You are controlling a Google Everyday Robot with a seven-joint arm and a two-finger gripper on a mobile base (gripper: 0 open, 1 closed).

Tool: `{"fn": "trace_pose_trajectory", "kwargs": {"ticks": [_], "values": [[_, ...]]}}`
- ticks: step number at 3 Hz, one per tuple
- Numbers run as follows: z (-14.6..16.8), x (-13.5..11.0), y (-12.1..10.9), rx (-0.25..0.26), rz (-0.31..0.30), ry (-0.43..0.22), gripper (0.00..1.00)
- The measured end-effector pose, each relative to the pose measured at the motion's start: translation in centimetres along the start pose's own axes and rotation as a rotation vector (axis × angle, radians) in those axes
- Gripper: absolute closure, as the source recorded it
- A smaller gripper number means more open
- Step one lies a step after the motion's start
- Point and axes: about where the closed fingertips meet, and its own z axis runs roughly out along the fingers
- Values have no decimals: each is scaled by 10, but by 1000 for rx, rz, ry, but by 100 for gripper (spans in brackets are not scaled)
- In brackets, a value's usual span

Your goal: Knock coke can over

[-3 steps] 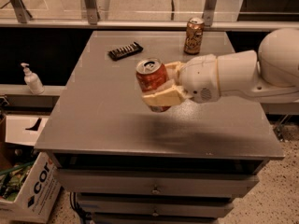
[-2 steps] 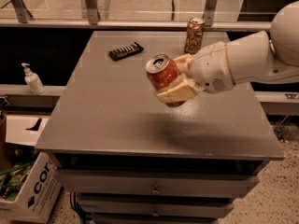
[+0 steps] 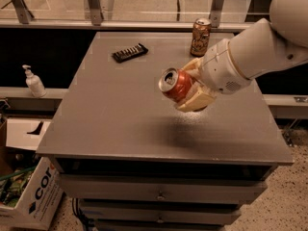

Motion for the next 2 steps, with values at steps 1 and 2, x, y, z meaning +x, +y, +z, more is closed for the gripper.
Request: {"fn": "trace_pose_trajectory", "kwargs": {"ticks": [1,2], "values": [[-1,12,4,-17,-77,126,100],[1,21,8,-25,-129,242,100]]}}
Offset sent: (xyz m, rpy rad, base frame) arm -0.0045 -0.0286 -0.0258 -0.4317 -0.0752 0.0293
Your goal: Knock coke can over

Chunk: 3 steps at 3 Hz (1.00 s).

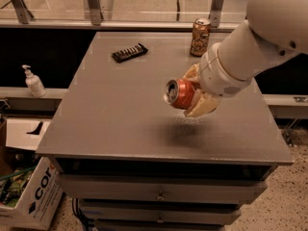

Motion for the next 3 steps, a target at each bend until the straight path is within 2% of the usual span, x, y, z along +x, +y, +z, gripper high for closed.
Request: {"fn": "trace_pose_trajectory", "kwargs": {"ticks": [1,2,3], "values": [[6,8,5,-12,-39,104,100],[11,17,11,-32,-49,164,100],[11,17,11,-32,-49,164,100]]}}
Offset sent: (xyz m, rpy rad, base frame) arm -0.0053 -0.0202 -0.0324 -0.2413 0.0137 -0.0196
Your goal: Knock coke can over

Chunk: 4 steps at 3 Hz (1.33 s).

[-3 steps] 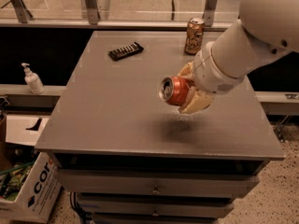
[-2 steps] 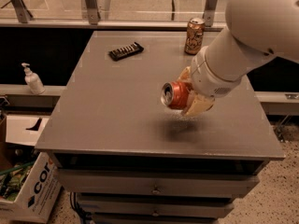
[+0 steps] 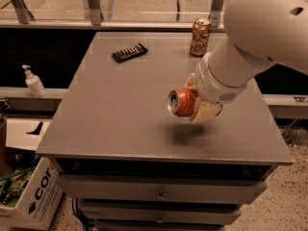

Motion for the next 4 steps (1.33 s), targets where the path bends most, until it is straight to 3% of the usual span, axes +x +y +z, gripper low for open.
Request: {"fn": "trace_pose_trajectory", "kwargs": {"ticks": [3,4], "values": [[13,78,19,-131,-150,300,100],[9,90,20,-182,-192,333,100]]}}
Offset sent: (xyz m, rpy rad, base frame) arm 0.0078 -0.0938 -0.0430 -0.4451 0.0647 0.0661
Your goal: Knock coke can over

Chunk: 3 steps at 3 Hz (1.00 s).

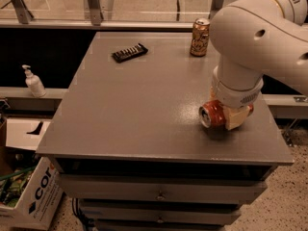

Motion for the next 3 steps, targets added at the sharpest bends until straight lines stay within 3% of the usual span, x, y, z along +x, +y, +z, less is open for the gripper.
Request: {"fn": "trace_pose_trajectory", "kwargs": {"ticks": [1,3], "values": [[1,1,3,-34,-52,-5,100],[0,-1,7,-73,-87,-78,100]]}}
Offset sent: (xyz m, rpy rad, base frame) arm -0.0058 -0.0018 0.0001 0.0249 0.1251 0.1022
